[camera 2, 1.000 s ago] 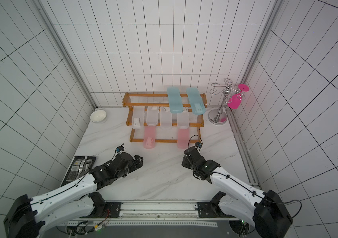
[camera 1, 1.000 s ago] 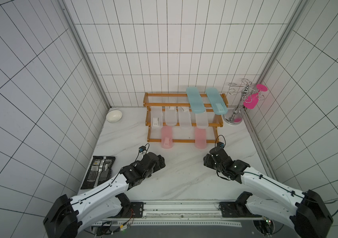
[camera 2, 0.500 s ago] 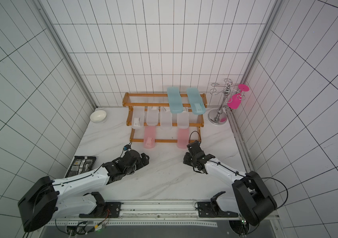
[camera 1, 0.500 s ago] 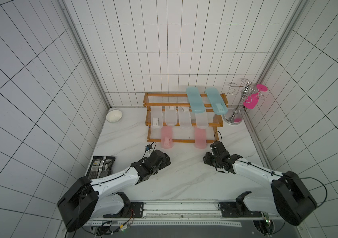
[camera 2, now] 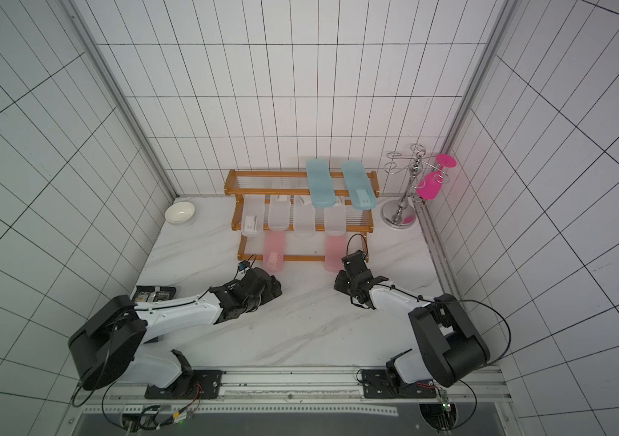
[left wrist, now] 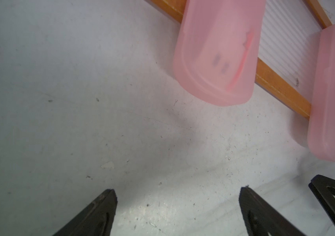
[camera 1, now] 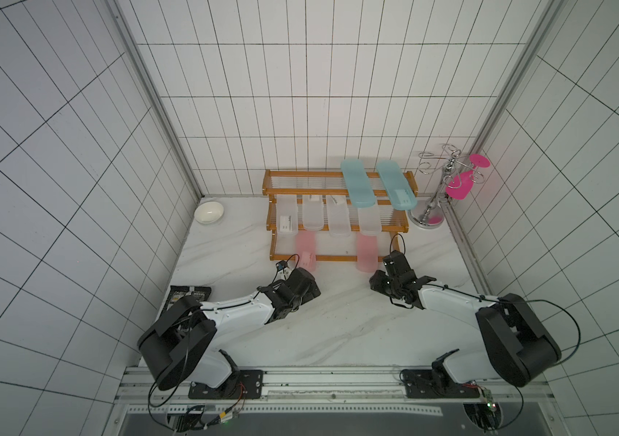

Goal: Place the pencil cases on the shelf according to color
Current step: Adjust the pencil case on the shelf.

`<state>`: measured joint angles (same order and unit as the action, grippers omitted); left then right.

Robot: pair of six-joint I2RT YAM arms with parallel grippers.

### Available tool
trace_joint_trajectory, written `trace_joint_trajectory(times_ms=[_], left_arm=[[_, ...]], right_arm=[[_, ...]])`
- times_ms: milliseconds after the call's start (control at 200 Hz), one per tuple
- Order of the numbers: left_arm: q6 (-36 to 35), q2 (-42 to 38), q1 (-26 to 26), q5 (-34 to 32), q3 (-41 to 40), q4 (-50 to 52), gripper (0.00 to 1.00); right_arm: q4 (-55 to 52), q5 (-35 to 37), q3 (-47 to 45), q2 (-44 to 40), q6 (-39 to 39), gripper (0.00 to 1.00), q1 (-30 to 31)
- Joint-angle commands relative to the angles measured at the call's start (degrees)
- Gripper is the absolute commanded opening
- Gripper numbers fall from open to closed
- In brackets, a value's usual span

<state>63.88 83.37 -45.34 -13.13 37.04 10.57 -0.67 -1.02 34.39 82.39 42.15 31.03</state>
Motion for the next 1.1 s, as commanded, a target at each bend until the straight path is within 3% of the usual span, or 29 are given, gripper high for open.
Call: trace_joint_trajectory(times_ms=[0, 310, 680, 940, 1095], left_arm=[[-0.5, 2.1, -0.3, -1.6, 2.0, -1.7, 0.98], [-2.1, 6.3, -0.1, -2.1, 4.7, -2.5, 0.98], [-5.4, 7.8, 2.2, -3.0, 8.1, -0.3, 0.98], [-7.0, -3.5, 1.7, -7.2, 4.4, 3.6, 0.98], [-6.6, -9.1, 1.7, -9.5, 1.2, 5.9, 0.98]], right_arm=[[1.5, 1.1, 2.6, 0.7, -0.7, 0.44, -1.5], [0.8, 0.4, 2.7, -0.7, -1.8, 0.44, -4.7], [-6.0, 3.3, -3.3, -13.4, -3.2, 0.47, -4.9], [-5.3, -0.5, -7.9, -19.4, 0.1, 0.52, -4.4], [-1.5, -0.7, -9.4, -19.6, 2.8, 0.53, -0.9]])
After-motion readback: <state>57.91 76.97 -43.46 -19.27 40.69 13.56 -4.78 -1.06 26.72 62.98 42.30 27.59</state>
